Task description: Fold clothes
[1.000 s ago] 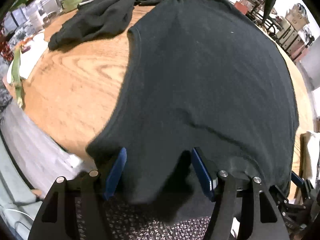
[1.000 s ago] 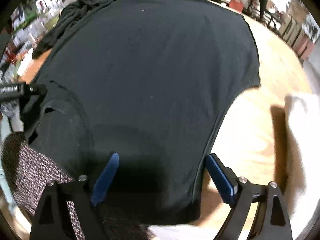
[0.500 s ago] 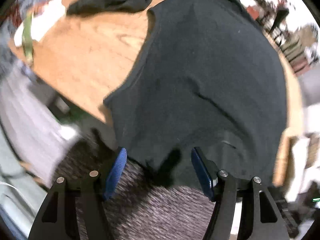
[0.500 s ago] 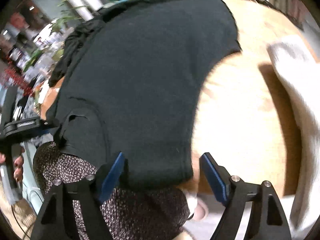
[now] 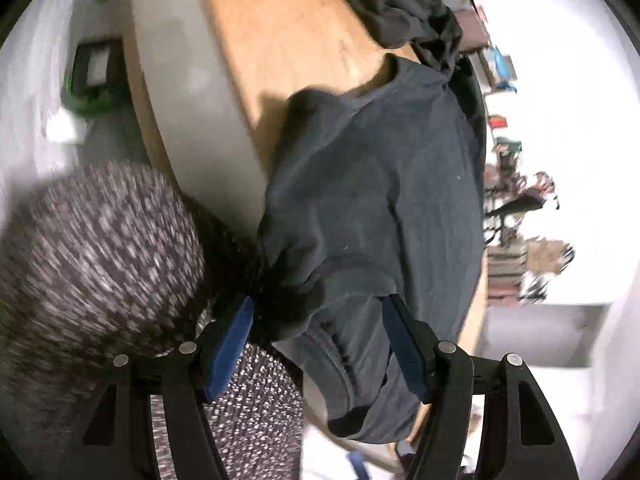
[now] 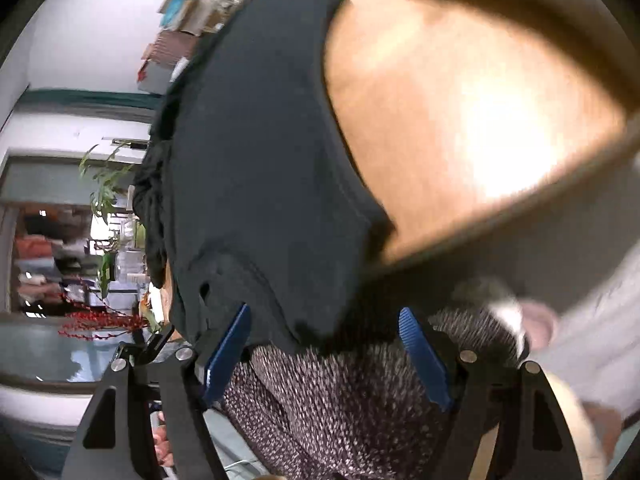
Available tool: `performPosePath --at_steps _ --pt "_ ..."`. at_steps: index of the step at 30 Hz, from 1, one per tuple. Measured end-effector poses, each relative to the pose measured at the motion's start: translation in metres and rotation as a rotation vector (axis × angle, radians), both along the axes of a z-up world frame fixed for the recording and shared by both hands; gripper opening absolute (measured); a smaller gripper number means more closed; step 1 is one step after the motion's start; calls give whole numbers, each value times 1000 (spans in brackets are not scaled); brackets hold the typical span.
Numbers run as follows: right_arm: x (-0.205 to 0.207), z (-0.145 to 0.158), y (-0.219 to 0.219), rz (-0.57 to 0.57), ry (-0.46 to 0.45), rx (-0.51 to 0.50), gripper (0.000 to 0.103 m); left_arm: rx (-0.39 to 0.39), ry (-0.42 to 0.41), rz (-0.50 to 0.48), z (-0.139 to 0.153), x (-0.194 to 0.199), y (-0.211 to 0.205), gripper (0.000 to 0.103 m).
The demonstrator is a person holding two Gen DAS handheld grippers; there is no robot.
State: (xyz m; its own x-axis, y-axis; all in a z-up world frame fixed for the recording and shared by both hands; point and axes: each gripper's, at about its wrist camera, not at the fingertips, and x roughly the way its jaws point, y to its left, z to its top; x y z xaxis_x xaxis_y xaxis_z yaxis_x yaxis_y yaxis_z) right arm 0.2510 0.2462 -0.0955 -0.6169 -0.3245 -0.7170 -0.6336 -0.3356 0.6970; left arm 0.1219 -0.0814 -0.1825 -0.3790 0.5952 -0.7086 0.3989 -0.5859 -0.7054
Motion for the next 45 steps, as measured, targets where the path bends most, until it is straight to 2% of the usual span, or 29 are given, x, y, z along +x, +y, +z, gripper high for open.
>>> performPosePath --at_steps 1,2,4,5,6,7,8,10,11,12,13,15,17,21,23,29,34,42,45 --pt "2 -5 4 -4 12 -36 79 21 -5 18 13 38 14 68" --pt "1 -8 6 -10 28 -44 77 35 -10 38 9 47 8 68" --pt "-7 -7 3 -6 55 -18 77 57 -8 78 21 31 -12 68" --pt "-11 -3 3 3 68 14 77 65 -6 84 20 62 -26 68" --pt "-26 -7 -9 13 71 36 77 70 0 86 19 62 -28 68" --pt "-31 -6 -14 31 71 56 76 61 8 83 17 45 -25 66" --pt "-34 -5 -15 48 66 59 69 46 15 71 32 17 -5 63" --pt "-35 -7 -17 84 46 57 56 -3 14 30 34 21 0 33" --pt "-39 -10 -21 100 34 52 47 -12 24 20 35 29 0 29" --pt "-41 -12 -23 113 36 40 44 -20 34 11 37 37 1 22" --pt "-42 -15 -25 125 40 26 35 -25 49 9 38 40 -2 16" --pt "-46 -18 -30 135 66 22 26 -54 66 -7 44 54 2 11" --pt "-54 -13 -36 169 89 49 9 -53 71 0 45 59 -4 8" --pt "-55 -1 -45 238 94 117 7 -96 66 -29 49 75 -18 7" --pt "-49 -2 -46 243 85 98 7 -94 64 -37 52 79 -31 7" --pt "-48 -8 -53 233 72 57 7 -125 65 -74 63 71 -29 7" --pt "-32 0 -48 253 91 43 7 -183 39 -135 71 70 -25 7" --pt "-1 -16 -52 304 33 -95 7 -174 -25 -166 79 100 -38 7" --pt "-5 -14 -48 301 35 -132 7 -164 26 -193 105 84 -27 7"
